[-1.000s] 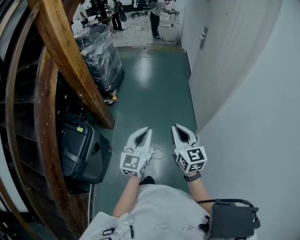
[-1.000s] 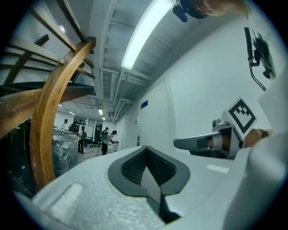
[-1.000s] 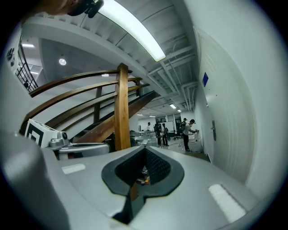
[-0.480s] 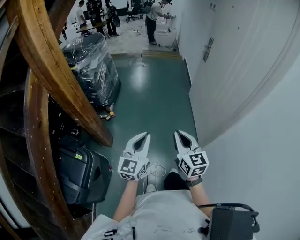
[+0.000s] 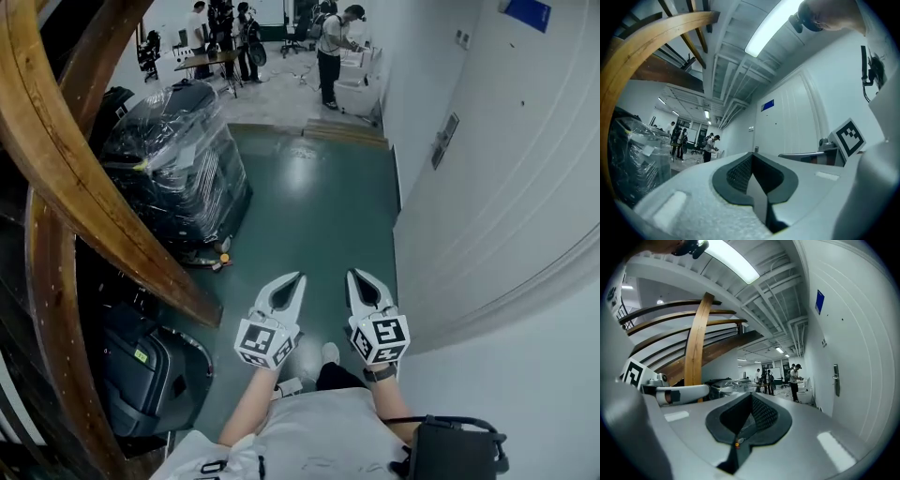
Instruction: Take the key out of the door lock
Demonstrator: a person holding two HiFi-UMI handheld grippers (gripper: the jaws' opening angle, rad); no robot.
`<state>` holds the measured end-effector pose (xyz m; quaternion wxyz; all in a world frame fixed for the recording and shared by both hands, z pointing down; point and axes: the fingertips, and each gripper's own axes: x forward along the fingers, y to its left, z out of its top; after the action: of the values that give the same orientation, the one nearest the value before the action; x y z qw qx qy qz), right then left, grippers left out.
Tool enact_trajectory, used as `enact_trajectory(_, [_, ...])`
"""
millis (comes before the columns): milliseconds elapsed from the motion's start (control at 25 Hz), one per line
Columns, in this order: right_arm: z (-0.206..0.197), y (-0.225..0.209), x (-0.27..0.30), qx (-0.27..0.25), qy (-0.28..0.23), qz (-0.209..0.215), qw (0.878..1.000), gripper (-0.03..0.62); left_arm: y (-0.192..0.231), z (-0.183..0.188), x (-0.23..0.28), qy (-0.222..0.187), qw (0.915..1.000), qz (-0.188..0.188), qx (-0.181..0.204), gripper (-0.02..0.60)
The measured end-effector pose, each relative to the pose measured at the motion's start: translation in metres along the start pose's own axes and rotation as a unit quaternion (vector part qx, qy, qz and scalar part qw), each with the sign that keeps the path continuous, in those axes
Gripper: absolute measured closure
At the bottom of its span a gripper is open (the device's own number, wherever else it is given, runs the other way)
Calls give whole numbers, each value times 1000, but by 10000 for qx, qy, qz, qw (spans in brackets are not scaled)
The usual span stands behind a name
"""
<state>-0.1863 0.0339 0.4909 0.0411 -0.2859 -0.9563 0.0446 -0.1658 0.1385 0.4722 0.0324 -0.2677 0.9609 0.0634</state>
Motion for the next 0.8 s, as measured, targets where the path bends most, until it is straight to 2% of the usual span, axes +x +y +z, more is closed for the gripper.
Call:
enact_trajectory(200, [35,-93,56,-50,-88,-129,9999,592,22,8,100,84,9997,237,72,580])
enact_trajectory(320, [65,-139,67,-265,-489,-640,9964,592,30,12,138,42,9995,296,68,580])
enact_trajectory(400, [76,-158,75,-311,-651,-792,9942,592,37,9,161,141,9996,248,39,580])
enact_trajectory(480, [80,-174,87,-251,-536,-734,9955,592,40,10,186,246,9994,243,-8,580])
enact_trajectory(600, [78,-192,117,-293,-104,-480,9984,591,49,14,223,295,9991,311,-51,580])
enact_trajectory(720, [97,-198,154,-934,112,-271,9952,591,66,24,263,358,9991,214,-7,580])
enact_trajectory(800, [106,-202,187,-1164,105,-204,9929,591,85,27,290,369,9992,122,104,580])
